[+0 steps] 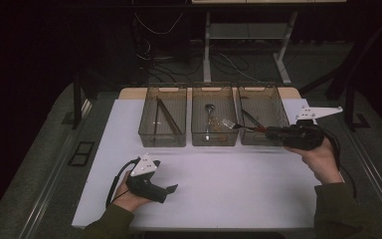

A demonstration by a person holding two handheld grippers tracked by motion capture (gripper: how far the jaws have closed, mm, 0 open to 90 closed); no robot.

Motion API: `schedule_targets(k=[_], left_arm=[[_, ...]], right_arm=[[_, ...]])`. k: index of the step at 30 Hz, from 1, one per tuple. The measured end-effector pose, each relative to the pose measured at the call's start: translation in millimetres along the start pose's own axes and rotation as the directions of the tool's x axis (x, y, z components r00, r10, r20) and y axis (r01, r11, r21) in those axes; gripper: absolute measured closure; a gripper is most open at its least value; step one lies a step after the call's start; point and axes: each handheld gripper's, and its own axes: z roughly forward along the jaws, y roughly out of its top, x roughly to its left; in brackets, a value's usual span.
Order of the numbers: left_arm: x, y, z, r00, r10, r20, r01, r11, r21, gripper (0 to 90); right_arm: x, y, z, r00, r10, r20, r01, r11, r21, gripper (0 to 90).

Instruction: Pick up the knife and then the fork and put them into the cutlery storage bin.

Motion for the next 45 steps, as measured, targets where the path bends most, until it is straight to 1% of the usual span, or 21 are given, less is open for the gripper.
schedule_targets(k=[1,5,7,9,10,12,13,16,17,19,21,23,25,29,33,36,39,41,43,44,45], left_arm=[[-0.4,-0.1,0.0,1.0,-0.001,-0.001,0.001,1.0,0.001,0.0],[-0.8,-0.1,0.7,1.0,0.001,-0.007,-0.001,0.9999,0.012,0.0],[-0.9,-0.2,1.4,0.9999,-0.009,-0.007,0.009,0.9998,0.016,0.0],[-0.3,-0.1,2.1,0.9999,-0.014,-0.007,0.014,0.9997,0.018,0.1],[-0.3,-0.1,2.4,0.9999,-0.006,-0.011,0.006,0.9997,0.024,1.8],[-1.1,0.0,2.2,0.9997,0.012,-0.023,-0.012,0.9995,0.029,1.8],[-1.6,0.3,2.3,0.9997,0.011,-0.024,-0.01,0.9997,0.021,1.7],[-2.5,0.6,2.6,0.9996,0.002,-0.027,-0.002,0.9998,0.018,0.7],[-2.5,0.5,2.7,0.9997,0.003,-0.026,-0.002,0.9998,0.021,0.7],[-2.6,0.3,3.1,0.9998,0.002,-0.018,-0.002,0.9997,0.025,0.7],[-3.3,0.4,3.8,0.9997,0.008,-0.022,-0.008,0.9996,0.028,0.5],[-3.6,0.5,4.2,0.9997,0.008,-0.024,-0.007,0.9995,0.03,0.0],[-3.3,0.5,4.1,0.9998,0.004,-0.02,-0.003,0.9994,0.034,0.0],[-2.9,0.4,4.2,0.9996,-0.001,-0.029,0.002,0.9995,0.032,0.0],[-3.1,0.4,4.2,0.9996,0.003,-0.027,-0.002,0.9995,0.032,0.0],[-3.4,0.2,4.9,0.9997,0.003,-0.025,-0.002,0.9996,0.029,0.0],[-2.7,0.1,4.6,0.9998,0.001,-0.019,-0.001,0.9996,0.028,0.0],[-2.3,-0.1,4.8,0.9998,-0.002,-0.019,0.003,0.9997,0.025,0.0],[-2.2,-0.1,4.9,0.9998,-0.005,-0.019,0.006,0.9997,0.023,0.0],[-2.1,-0.1,4.9,0.9998,-0.004,-0.019,0.005,0.9997,0.025,0.0],[-2.1,-0.2,5.1,0.9998,-0.004,-0.019,0.004,0.9996,0.027,0.0]], right_arm=[[-1.0,0.6,-0.5,0.9998,0.002,0.022,-0.002,1.0,-0.004,75.5],[-5.3,2.6,-2.6,0.9966,0.022,0.079,-0.021,1.0,-0.022,75.5],[-7.5,3.8,-4.1,0.9945,0.03,0.101,-0.026,0.999,-0.035,75.5],[-9.7,5.3,-5.4,0.993,0.037,0.112,-0.032,0.998,-0.046,75.5],[-11.1,6.8,-6.5,0.9909,0.043,0.128,-0.036,0.998,-0.051,75.5],[-13.9,9.3,-8.2,0.9882,0.047,0.146,-0.039,0.998,-0.055,75.5],[-15.3,10.3,-8.9,0.986,0.052,0.158,-0.043,0.997,-0.059,75.5],[-21.6,13.2,-10.7,0.9815,0.072,0.178,-0.06,0.996,-0.072,75.5],[-24.4,15.3,-10.5,0.9762,0.079,0.202,-0.066,0.995,-0.071,75.5],[-29.7,18.6,-9.9,0.9682,0.091,0.233,-0.078,0.995,-0.063,75.5],[-35.6,21.5,-8.7,0.9604,0.11,0.256,-0.097,0.993,-0.062,75.5],[-41.5,24.2,-6.8,0.9502,0.123,0.286,-0.11,0.992,-0.061,75.5],[-47.3,26.3,-3.9,0.9444,0.137,0.299,-0.127,0.99,-0.052,75.5],[-58.4,29.6,5.4,0.9269,0.158,0.341,-0.156,0.987,-0.033,75.4],[-68.1,31.0,17.3,0.9125,0.183,0.366,-0.19,0.982,-0.018,75.5],[-75.0,30.4,28.6,0.901,0.185,0.392,-0.203,0.979,0.004,75.4],[-81.9,29.2,39.4,0.8923,0.2,0.405,-0.228,0.973,0.021,75.4],[-86.2,28.6,46.4,0.8888,0.219,0.403,-0.251,0.968,0.028,75.4],[-88.6,28.9,53.4,0.8831,0.227,0.411,-0.264,0.964,0.036,75.4],[-89.9,29.1,56.8,0.8831,0.23,0.409,-0.27,0.962,0.04,75.4],[-90.4,29.2,59.5,0.8809,0.235,0.411,-0.276,0.96,0.043,75.4]])
